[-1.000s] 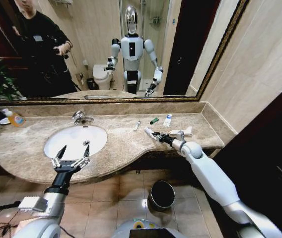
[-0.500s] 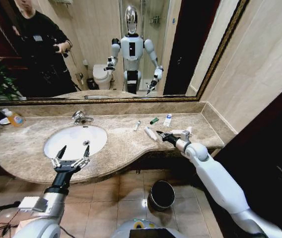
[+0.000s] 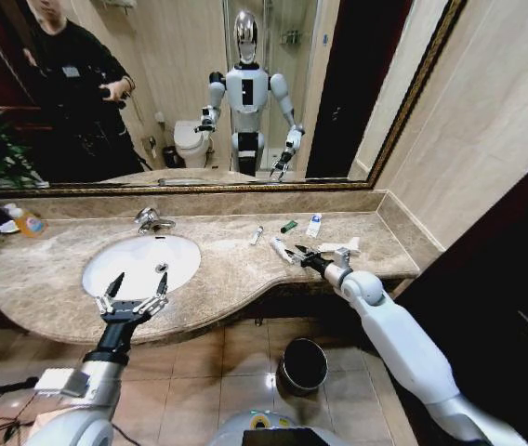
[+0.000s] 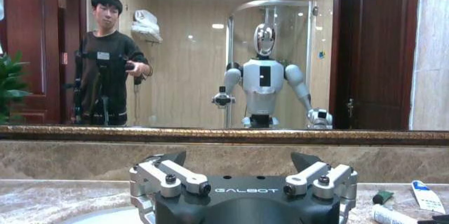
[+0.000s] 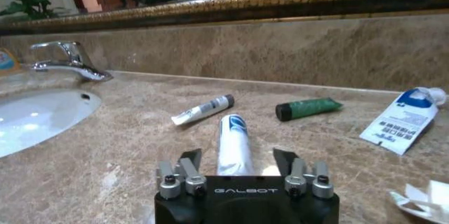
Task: Pick up the trash from the sink and place it in the trash bin.
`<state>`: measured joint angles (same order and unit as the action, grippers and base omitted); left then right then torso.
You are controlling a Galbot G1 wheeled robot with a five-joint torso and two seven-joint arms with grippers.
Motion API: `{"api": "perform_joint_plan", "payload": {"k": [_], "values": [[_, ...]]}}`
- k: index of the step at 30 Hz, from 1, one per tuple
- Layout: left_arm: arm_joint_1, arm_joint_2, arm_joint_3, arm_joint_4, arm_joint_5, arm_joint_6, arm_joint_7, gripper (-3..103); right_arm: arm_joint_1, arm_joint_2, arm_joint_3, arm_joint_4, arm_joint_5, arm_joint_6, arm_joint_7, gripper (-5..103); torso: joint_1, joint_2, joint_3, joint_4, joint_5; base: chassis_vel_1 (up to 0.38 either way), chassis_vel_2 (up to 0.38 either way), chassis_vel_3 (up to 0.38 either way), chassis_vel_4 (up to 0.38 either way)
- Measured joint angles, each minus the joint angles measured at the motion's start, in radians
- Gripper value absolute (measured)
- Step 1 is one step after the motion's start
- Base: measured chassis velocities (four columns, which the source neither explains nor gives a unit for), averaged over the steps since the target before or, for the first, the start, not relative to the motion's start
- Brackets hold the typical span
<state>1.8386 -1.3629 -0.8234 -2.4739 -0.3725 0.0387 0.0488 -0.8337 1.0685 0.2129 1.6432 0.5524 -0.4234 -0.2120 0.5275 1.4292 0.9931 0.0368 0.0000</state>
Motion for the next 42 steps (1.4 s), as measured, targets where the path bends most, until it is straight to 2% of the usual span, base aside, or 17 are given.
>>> {"api": "perform_joint_plan", "payload": {"k": [3, 4, 6, 8, 11, 17, 21, 24, 26, 27, 30, 32, 36, 42], "values": [[0.000, 0.000, 0.000, 0.000, 0.000, 0.000, 0.000, 100, 0.011, 0.016, -0.012, -0.018, -0.013, 0.000, 0.013, 84, 0.000, 0.000, 0.000, 0.0000, 0.0000, 0.000, 0.000, 0.000, 0.000], [0.000, 0.000, 0.000, 0.000, 0.000, 0.000, 0.000, 100, 0.011, 0.016, -0.012, -0.018, -0.013, 0.000, 0.013, 84, 0.000, 0.000, 0.000, 0.0000, 0.0000, 0.000, 0.000, 0.000, 0.000], [0.000, 0.000, 0.000, 0.000, 0.000, 0.000, 0.000, 100, 0.018, 0.026, -0.019, -0.032, -0.020, 0.002, 0.020, 95, 0.000, 0.000, 0.000, 0.0000, -0.0001, 0.000, 0.000, 0.000, 0.000], [0.000, 0.000, 0.000, 0.000, 0.000, 0.000, 0.000, 100, 0.022, 0.030, -0.021, -0.038, -0.022, 0.003, 0.022, 95, 0.000, 0.000, 0.000, 0.0000, -0.0001, 0.000, 0.000, 0.000, 0.000], [0.000, 0.000, 0.000, 0.000, 0.000, 0.000, 0.000, 100, 0.026, 0.038, -0.025, -0.050, -0.025, 0.006, 0.024, 102, 0.000, 0.000, 0.000, 0.0000, -0.0001, 0.000, 0.000, 0.000, 0.000], [0.000, 0.000, 0.000, 0.000, 0.000, 0.000, 0.000, 100, 0.027, 0.047, -0.027, -0.061, -0.026, 0.010, 0.024, 91, 0.000, 0.000, 0.000, 0.0000, 0.0000, 0.000, 0.000, 0.000, 0.000], [0.000, 0.000, 0.000, 0.000, 0.000, 0.000, 0.000, 100, 0.025, 0.052, -0.028, -0.072, -0.032, 0.015, 0.022, 71, 0.000, 0.000, 0.000, 0.0000, -0.0001, 0.000, 0.000, 0.000, 0.000], [0.000, 0.000, 0.000, 0.000, 0.000, 0.000, 0.000, 100, 0.023, 0.054, -0.029, -0.077, -0.036, 0.021, 0.022, 65, 0.000, 0.000, 0.000, 0.0000, 0.0000, 0.000, 0.000, 0.000, 0.000], [0.000, 0.000, 0.000, 0.000, 0.000, 0.000, 0.000, 100, 0.022, 0.057, -0.030, -0.085, -0.040, 0.036, 0.022, 54, 0.000, 0.000, 0.000, 0.0000, 0.0000, 0.000, 0.000, 0.000, 0.000], [0.000, 0.000, 0.000, 0.000, 0.000, 0.000, 0.000, 100, 0.022, 0.057, -0.030, -0.085, -0.040, 0.036, 0.022, 54, 0.000, 0.000, 0.000, 0.0000, 0.0000, 0.000, 0.000, 0.000, 0.000], [0.000, 0.000, 0.000, 0.000, 0.000, 0.000, 0.000, 100, 0.021, 0.057, -0.029, -0.085, -0.040, 0.041, 0.022, 38, 0.000, 0.000, 0.000, 0.0000, 0.0000, 0.000, 0.000, 0.000, 0.000], [0.000, 0.000, 0.000, 0.000, 0.000, 0.000, 0.000, 100, 0.021, 0.056, -0.027, -0.082, -0.040, 0.041, 0.022, 38, 0.000, 0.000, 0.000, 0.0000, 0.0000, 0.000, 0.000, 0.000, 0.000], [0.000, 0.000, 0.000, 0.000, 0.000, 0.000, 0.000, 100, 0.009, 0.044, -0.015, -0.045, -0.031, 0.041, 0.032, 27, 0.000, 0.000, 0.000, 0.0000, 0.0000, 0.000, 0.000, 0.000, 0.000], [0.000, 0.000, 0.000, 0.000, 0.000, 0.000, 0.000, 100, -0.038, 0.024, 0.019, 0.039, -0.013, 0.039, 0.048, 27, 0.000, 0.000, 0.000, 0.0001, 0.0000, 0.000, 0.000, 0.000, 0.000]]}}
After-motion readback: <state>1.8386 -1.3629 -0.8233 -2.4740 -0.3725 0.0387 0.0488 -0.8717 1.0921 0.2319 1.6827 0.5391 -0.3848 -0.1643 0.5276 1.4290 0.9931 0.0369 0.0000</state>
